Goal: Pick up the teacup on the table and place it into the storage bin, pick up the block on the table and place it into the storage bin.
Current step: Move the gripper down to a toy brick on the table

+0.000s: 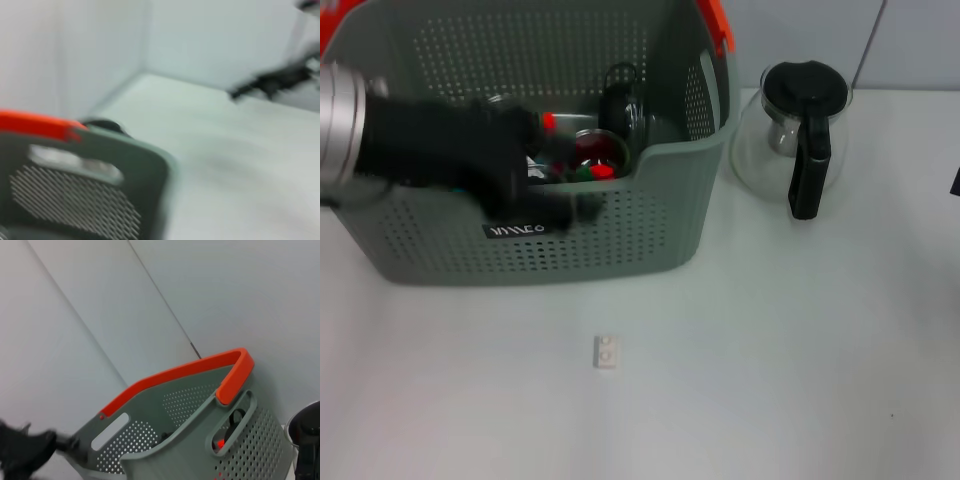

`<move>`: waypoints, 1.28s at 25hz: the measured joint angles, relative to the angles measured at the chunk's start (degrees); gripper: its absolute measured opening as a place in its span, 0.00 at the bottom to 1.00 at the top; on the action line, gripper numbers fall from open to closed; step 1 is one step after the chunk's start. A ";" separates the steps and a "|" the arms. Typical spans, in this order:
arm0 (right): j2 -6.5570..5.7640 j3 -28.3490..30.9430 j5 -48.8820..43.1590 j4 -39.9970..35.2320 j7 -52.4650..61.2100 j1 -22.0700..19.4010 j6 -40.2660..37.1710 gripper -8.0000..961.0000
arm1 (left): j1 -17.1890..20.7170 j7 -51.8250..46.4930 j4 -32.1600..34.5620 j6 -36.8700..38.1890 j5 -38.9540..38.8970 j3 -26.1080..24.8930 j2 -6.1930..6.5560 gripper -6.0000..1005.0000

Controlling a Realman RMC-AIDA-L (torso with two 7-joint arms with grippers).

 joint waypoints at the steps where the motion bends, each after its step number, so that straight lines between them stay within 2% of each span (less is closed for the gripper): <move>1: 0.00 0.06 0.00 -0.01 0.02 0.00 -0.04 0.86 | 0.13 -0.01 0.11 1.53 0.55 0.11 -0.03 0.78; 5: 0.00 0.08 0.00 -0.10 0.07 0.00 -0.07 0.86 | 0.32 -0.42 0.46 5.14 5.03 1.00 -0.09 0.78; 10: 0.00 -0.16 0.00 -0.05 0.07 0.00 0.10 0.86 | -0.07 -1.55 -0.09 4.96 12.85 7.27 -0.60 0.78; 19: 0.22 -0.26 0.00 0.01 0.06 0.00 0.21 0.86 | -1.69 -4.49 -5.15 -3.85 15.24 22.66 -0.99 0.78; 27: 0.30 -0.25 0.00 0.01 0.00 0.00 0.28 0.86 | -4.49 -6.86 -12.83 -13.56 22.40 34.19 -0.99 0.78; 32: 0.37 -0.19 0.00 0.01 0.03 -0.02 0.28 0.86 | -5.65 -8.54 -16.34 -17.97 24.19 40.50 -0.98 0.78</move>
